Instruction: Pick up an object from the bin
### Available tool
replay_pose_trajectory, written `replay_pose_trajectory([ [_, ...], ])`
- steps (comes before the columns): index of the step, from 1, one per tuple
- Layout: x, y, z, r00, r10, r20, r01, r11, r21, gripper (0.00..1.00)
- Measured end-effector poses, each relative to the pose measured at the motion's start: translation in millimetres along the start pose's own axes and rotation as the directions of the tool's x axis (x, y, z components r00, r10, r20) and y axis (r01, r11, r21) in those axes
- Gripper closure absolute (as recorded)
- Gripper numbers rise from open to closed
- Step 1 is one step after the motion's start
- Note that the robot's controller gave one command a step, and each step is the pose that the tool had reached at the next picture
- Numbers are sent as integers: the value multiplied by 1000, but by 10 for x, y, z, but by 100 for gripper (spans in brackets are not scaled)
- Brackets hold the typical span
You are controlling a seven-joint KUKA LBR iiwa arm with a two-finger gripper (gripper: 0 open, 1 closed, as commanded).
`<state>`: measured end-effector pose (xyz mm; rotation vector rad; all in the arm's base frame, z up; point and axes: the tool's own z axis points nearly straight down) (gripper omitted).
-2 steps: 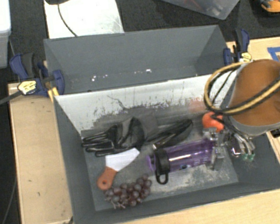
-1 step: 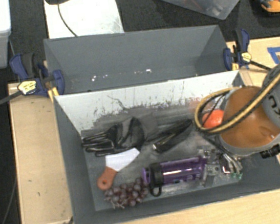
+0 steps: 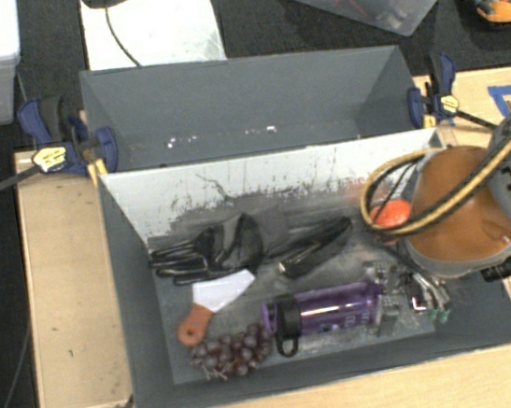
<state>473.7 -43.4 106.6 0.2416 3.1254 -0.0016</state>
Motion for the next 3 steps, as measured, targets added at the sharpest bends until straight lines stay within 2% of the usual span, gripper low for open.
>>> replay_pose_trajectory([
  [1,-129,28,-194,992,-124,7,124,992,0,100],
  [2,-152,55,210,991,-132,11,132,991,0,100],
  [3,-150,27,-968,992,-128,18,128,992,1,100],
])
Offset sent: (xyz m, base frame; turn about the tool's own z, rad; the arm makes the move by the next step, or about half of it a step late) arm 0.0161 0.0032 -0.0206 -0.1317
